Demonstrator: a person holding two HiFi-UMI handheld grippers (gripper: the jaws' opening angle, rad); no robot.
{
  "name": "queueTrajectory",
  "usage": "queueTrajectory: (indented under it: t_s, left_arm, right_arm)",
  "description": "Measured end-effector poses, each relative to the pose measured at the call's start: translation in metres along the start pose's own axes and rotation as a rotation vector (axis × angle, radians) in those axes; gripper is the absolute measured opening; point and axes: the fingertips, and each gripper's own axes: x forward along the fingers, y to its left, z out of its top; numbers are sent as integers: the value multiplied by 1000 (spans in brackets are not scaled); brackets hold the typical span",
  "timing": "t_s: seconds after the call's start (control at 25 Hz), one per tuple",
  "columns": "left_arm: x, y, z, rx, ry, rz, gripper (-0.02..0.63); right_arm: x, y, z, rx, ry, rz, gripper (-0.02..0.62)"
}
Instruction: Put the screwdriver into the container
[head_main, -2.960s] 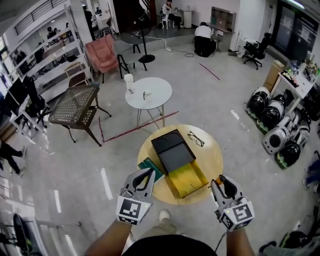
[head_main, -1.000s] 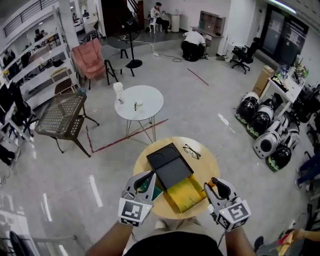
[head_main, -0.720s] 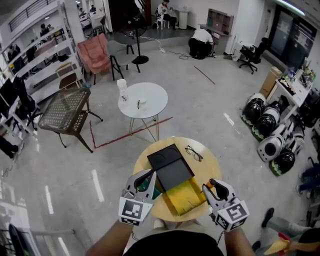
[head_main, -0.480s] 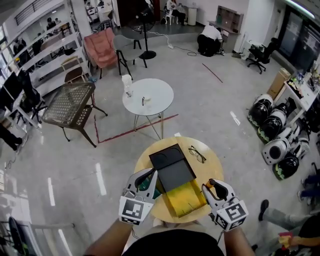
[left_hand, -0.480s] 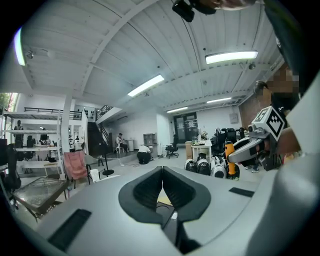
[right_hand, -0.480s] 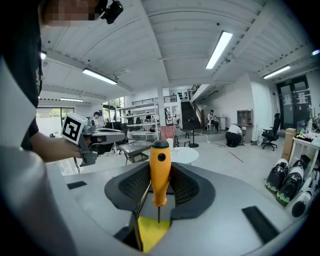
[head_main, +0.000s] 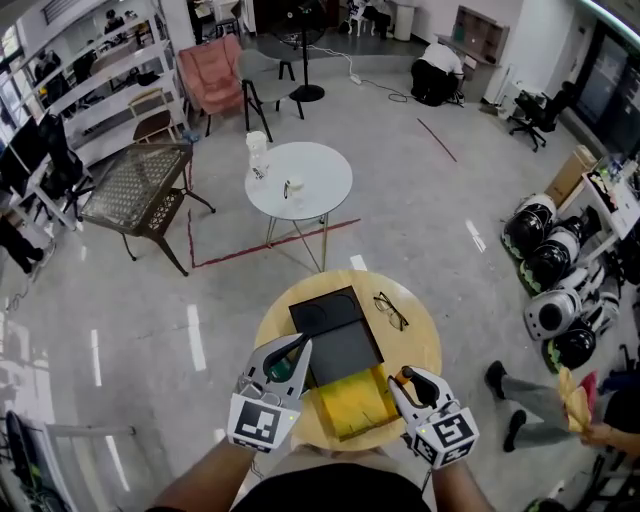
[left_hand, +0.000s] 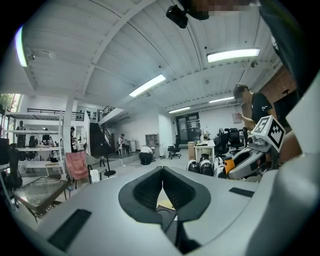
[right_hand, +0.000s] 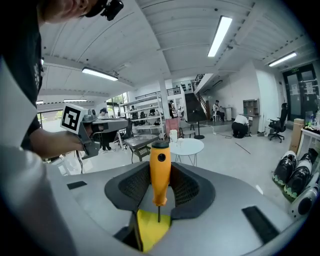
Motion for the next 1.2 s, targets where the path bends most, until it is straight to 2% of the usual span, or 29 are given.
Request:
queueTrajectory:
  t_s: [0.24,0.48,0.68,1.2]
  left_arm:
    - [5,-3,-6,35,19,-20,17]
    - [5,-7,-13,26,29,-18,17]
    - [4,-8,-17,46,48,-36,17]
    - [-8,8,-28,42,87,-2,17]
  right_arm:
    - [19,-4,-29,12,68,22,138]
    - [34,-9,-60,42,135,18,138]
    - [48,-13,-88,26,187,29,138]
    - [82,-23,-160,7,349,35,138]
